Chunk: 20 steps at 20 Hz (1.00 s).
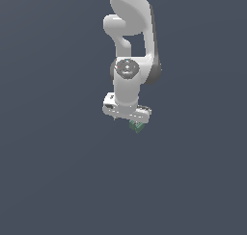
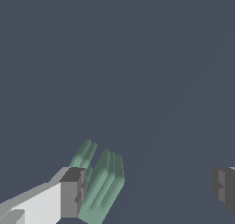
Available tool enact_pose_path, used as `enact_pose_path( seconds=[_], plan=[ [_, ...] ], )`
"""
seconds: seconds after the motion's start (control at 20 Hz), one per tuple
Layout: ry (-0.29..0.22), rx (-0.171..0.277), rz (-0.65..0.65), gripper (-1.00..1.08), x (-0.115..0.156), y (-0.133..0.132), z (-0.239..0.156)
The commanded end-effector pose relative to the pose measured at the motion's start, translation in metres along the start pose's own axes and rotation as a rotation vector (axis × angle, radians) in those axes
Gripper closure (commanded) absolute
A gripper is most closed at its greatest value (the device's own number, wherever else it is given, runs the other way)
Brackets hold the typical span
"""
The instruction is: Pick up the object and move it to a goal position.
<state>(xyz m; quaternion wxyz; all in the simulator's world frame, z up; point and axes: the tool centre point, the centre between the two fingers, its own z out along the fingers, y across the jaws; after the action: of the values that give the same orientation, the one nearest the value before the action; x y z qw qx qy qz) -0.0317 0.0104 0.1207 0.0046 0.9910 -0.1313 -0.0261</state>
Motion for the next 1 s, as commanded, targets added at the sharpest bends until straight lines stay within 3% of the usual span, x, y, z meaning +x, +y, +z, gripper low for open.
enact_pose_path(
  seconds=[0.0, 0.95],
  plan=[
    [0.005, 0.002, 0.056, -0.92, -0.005, -0.007, 0.004],
    [0.040, 0.023, 0.438, -0.92, -0.042, -0.046, 0.028]
  ],
)
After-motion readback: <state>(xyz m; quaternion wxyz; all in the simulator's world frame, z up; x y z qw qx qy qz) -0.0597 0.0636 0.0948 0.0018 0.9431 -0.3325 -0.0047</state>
